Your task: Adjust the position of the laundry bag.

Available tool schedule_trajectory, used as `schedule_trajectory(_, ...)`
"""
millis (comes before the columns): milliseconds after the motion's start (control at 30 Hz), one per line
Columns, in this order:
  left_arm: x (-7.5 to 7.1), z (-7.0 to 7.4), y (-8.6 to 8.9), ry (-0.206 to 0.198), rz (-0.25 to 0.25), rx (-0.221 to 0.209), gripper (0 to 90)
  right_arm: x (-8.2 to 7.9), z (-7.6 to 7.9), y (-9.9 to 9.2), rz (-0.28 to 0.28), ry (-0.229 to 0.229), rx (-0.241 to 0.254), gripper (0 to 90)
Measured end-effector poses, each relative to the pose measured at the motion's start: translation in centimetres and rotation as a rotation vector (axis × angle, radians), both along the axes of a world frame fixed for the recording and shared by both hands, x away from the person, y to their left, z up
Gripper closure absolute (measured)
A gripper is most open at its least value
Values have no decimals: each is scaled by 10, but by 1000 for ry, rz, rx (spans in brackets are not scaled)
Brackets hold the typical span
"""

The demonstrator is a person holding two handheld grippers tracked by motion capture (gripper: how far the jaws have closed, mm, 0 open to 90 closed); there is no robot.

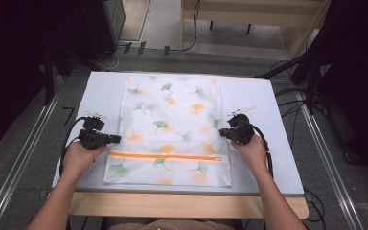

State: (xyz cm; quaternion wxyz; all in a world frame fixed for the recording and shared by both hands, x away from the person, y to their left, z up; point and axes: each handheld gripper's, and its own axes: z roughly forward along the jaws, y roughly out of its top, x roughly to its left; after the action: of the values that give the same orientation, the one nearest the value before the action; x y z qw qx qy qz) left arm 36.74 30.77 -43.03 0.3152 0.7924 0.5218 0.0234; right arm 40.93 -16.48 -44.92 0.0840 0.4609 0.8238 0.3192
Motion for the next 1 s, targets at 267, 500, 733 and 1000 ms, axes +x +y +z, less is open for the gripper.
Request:
schedule_trajectory(267, 6, -1, -22, 10, -56, -16, 891, -1, -1, -24, -37, -4, -6, 896)
schedule_trajectory(500, 8, -3, -32, 19, -80, -26, 890, -1, -2, -38, -68, 2, -4, 895)
schedule_trajectory(733, 10, -5, -32, 33, -83, -20, 872, -1, -6, -39, -72, 14, -10, 850)
schedule_trajectory(1000, 9, -4, -28, 30, -65, -26, 625, -4, -4, -40, -77, 4, 29, 618)
